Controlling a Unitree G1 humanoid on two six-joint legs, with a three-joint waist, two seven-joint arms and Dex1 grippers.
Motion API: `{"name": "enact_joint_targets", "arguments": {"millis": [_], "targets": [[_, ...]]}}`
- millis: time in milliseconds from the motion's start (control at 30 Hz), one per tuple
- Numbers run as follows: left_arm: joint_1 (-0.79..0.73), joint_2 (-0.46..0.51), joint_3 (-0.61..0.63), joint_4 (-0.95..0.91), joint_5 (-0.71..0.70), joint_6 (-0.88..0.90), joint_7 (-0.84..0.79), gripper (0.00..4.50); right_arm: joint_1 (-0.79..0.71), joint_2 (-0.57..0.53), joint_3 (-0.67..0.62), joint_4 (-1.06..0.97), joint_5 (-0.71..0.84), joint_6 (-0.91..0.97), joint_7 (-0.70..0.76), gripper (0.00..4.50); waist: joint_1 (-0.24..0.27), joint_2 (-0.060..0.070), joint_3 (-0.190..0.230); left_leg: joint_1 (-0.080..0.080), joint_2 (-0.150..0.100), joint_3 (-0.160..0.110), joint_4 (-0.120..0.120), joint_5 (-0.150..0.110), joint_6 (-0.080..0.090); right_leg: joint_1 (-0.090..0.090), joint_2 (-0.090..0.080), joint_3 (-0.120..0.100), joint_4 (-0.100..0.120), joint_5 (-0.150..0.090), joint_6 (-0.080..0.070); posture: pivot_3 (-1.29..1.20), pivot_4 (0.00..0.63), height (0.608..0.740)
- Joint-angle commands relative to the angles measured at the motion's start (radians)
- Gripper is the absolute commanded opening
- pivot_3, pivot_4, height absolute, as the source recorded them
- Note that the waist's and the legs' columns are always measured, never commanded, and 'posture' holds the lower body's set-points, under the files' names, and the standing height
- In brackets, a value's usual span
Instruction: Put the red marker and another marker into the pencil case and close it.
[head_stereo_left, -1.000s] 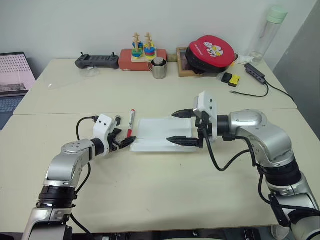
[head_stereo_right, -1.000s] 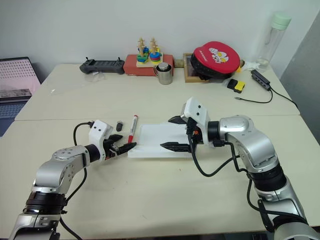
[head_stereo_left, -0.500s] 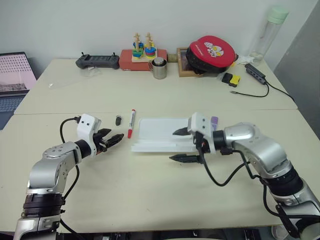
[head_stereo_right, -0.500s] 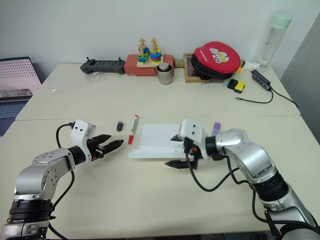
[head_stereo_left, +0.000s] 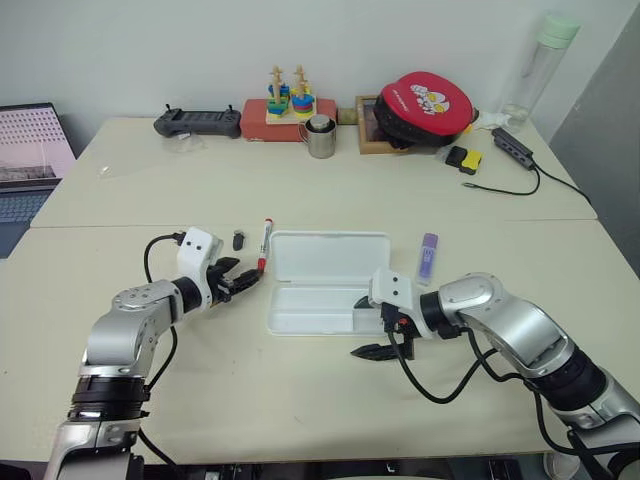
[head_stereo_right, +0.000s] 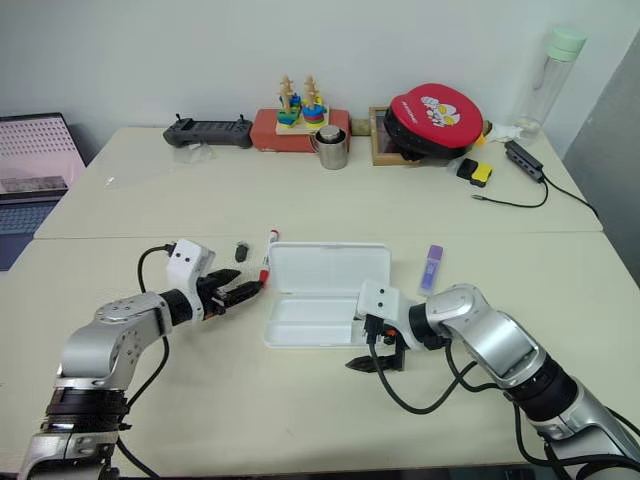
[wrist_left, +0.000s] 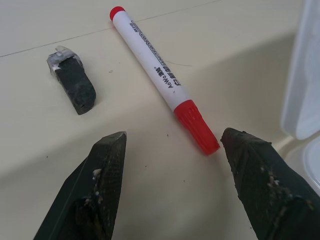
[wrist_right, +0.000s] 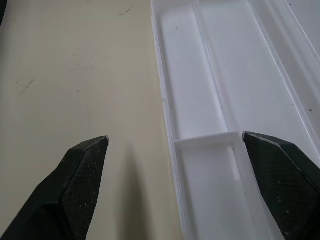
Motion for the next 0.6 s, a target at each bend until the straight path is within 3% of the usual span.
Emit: {"name": "enact_joint_targets", "arguments": {"millis": [33,300,500,600], "targets": [[-0.048,-0.015,-0.021,0.034,0.038,-0.006,0.032,3.26,-0.008,0.006,-0.039,-0.032,0.017,0.002,-0.004,4.5,0.001,0.0,0.0,0.0,0.0,0.0,0.0,0.0,0.0,0.0,0.0,0.0,0.0,0.0,0.0,0.0,0.15,0.74],[-0.115,-0.057,-0.038,0.107,0.07,-0.002,0.062,3.26,-0.005,0.021,-0.06,-0.049,0.031,0.003,-0.01,4.5,0.001,0.0,0.0,0.0,0.0,0.0,0.001,0.0,0.0,0.0,0.0,-0.001,0.0,0.0,0.0,0.0,0.15,0.74],[-0.135,-0.079,-0.057,0.102,0.077,0.006,0.058,3.26,-0.071,0.154,-0.265,-0.038,0.152,0.005,-0.095,4.5,0.0,0.0,0.0,0.0,0.0,0.0,0.001,0.0,0.0,0.0,0.0,0.0,0.001,0.0,0.0,0.0,0.15,0.74],[-0.136,-0.084,-0.063,0.104,0.085,0.006,0.058,2.81,-0.099,0.18,-0.299,-0.02,0.154,0.011,-0.131,4.5,0.001,0.0,0.0,0.0,0.0,-0.001,0.002,0.0,0.0,0.001,0.0,-0.001,0.001,0.0,0.0,0.0,0.15,0.74]]}}
